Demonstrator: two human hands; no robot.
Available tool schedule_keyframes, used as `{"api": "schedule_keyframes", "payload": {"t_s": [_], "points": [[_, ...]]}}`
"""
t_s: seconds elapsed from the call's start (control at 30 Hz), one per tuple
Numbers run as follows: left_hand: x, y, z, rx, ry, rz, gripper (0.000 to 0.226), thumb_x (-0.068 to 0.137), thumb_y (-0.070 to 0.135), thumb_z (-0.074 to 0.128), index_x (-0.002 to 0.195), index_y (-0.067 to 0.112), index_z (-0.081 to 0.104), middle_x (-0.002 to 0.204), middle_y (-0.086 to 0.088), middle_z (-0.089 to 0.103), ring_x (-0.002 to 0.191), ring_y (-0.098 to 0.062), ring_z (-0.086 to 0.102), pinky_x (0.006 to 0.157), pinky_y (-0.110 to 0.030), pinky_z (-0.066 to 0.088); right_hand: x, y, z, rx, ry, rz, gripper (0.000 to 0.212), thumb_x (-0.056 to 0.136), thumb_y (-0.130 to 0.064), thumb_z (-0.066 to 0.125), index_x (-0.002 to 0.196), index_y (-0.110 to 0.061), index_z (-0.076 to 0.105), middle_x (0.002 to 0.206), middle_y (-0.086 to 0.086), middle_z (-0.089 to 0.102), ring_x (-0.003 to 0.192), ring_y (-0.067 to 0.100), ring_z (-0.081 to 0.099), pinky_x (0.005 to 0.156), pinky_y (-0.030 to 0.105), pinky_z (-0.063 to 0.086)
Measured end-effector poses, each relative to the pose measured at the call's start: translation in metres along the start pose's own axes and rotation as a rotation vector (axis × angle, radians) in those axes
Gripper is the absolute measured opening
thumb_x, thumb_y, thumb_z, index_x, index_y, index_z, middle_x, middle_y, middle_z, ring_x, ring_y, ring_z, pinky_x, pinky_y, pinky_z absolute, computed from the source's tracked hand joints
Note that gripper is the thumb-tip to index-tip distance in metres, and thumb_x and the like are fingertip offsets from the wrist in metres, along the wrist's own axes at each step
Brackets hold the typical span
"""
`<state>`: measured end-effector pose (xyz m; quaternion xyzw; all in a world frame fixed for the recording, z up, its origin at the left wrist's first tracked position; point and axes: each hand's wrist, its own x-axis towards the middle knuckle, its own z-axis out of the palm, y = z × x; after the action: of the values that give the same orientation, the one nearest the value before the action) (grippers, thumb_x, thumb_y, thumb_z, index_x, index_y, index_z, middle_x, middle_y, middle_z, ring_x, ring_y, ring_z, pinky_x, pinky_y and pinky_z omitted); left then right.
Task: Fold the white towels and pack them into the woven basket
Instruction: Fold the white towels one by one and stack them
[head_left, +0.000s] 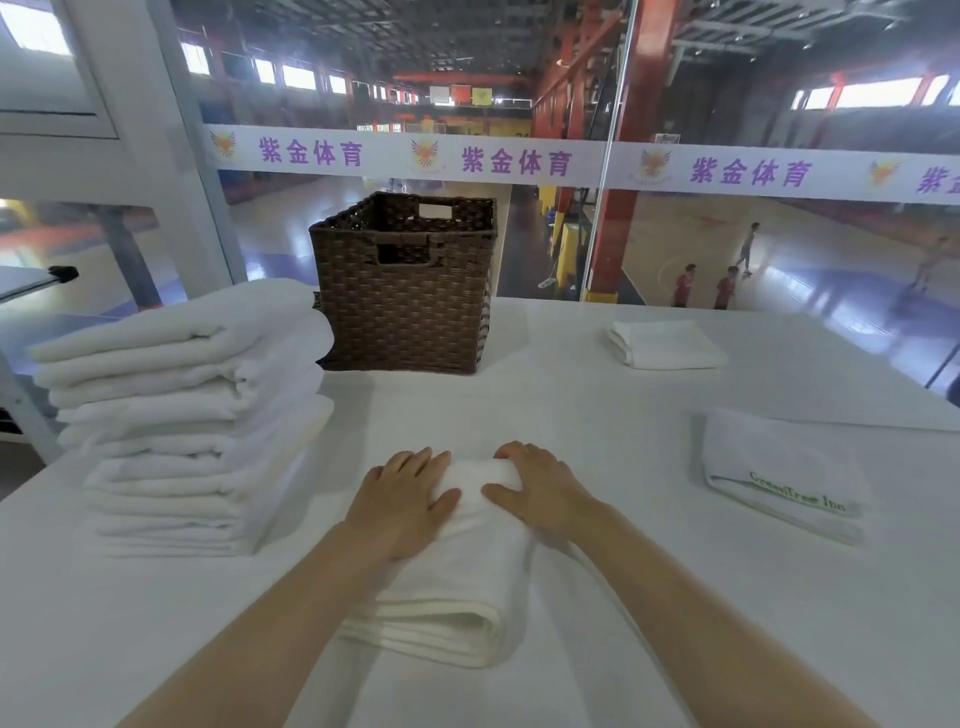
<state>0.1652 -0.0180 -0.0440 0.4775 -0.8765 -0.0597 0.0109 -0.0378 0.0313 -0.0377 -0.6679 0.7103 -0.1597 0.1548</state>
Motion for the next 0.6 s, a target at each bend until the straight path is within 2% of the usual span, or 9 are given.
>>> {"api": "schedule_keyframes", "payload": {"t_s": [0.07, 0.13, 0.23, 0.3, 0.37, 0.47, 0.6], "points": [[-0.003, 0.003, 0.000, 0.021, -0.036, 0.000, 0.062, 0.098, 0.059, 0.020, 0.154, 0.033, 0.014, 0.160, 0.007, 0.018, 0.145, -0.018, 0.015, 0.114, -0.039, 0.019, -0.003, 0.002, -0.007, -0.018, -0.040, -0.003, 0.051, 0.092, -0.051, 0.055, 0.134, -0.024, 0.044, 0.129, 0.002, 0.050, 0.122, 0.022, 0.044, 0.103, 0.038, 0.034], [-0.004, 0.005, -0.001, 0.013, -0.055, 0.012, 0.056, 0.099, 0.058, 0.019, 0.149, 0.034, 0.024, 0.153, 0.009, 0.032, 0.139, -0.019, 0.025, 0.108, -0.038, 0.024, -0.007, 0.007, -0.014, 0.018, -0.089, 0.024, 0.054, 0.090, -0.050, 0.060, 0.134, -0.023, 0.046, 0.130, 0.004, 0.049, 0.122, 0.023, 0.045, 0.103, 0.038, 0.037], [0.002, 0.005, -0.007, -0.035, -0.067, 0.024, 0.037, 0.103, 0.042, 0.020, 0.125, 0.033, 0.050, 0.125, 0.004, 0.054, 0.120, -0.025, 0.046, 0.091, -0.037, 0.034, -0.014, 0.019, -0.028, 0.071, -0.167, 0.116, 0.060, 0.085, -0.050, 0.067, 0.133, -0.021, 0.048, 0.131, 0.001, 0.051, 0.119, 0.021, 0.050, 0.097, 0.032, 0.042], [0.009, 0.003, -0.011, -0.149, -0.125, 0.022, 0.034, 0.103, 0.041, 0.026, 0.117, 0.031, 0.055, 0.116, 0.003, 0.057, 0.110, -0.022, 0.053, 0.087, -0.035, 0.038, -0.020, 0.026, -0.039, 0.067, -0.229, 0.137, 0.056, 0.085, -0.046, 0.067, 0.132, -0.020, 0.049, 0.132, -0.001, 0.052, 0.117, 0.018, 0.051, 0.095, 0.030, 0.042], [0.015, 0.005, -0.019, -0.244, -0.223, 0.032, 0.031, 0.101, 0.043, 0.035, 0.118, 0.027, 0.057, 0.119, 0.004, 0.059, 0.106, -0.016, 0.054, 0.086, -0.031, 0.041, -0.028, 0.029, -0.049, 0.135, -0.275, 0.152, 0.048, 0.090, -0.039, 0.062, 0.132, -0.019, 0.051, 0.131, -0.001, 0.052, 0.117, 0.017, 0.052, 0.095, 0.028, 0.044], [0.019, 0.011, -0.036, -0.228, -0.357, 0.050, 0.023, 0.094, 0.045, 0.049, 0.110, 0.030, 0.054, 0.115, 0.006, 0.059, 0.103, -0.014, 0.055, 0.083, -0.029, 0.044, -0.036, 0.034, -0.055, 0.304, -0.318, 0.198, 0.037, 0.094, -0.029, 0.056, 0.128, -0.015, 0.054, 0.126, 0.003, 0.055, 0.111, 0.021, 0.059, 0.093, 0.033, 0.053], [0.018, 0.015, -0.053, -0.283, -0.549, 0.050, 0.025, 0.082, 0.048, 0.067, 0.099, 0.032, 0.056, 0.106, 0.009, 0.059, 0.095, -0.014, 0.062, 0.076, -0.024, 0.050, -0.041, 0.040, -0.056, 0.319, -0.376, 0.218, 0.031, 0.089, -0.028, 0.066, 0.116, -0.015, 0.057, 0.117, 0.004, 0.058, 0.102, 0.021, 0.064, 0.086, 0.031, 0.058]]}}
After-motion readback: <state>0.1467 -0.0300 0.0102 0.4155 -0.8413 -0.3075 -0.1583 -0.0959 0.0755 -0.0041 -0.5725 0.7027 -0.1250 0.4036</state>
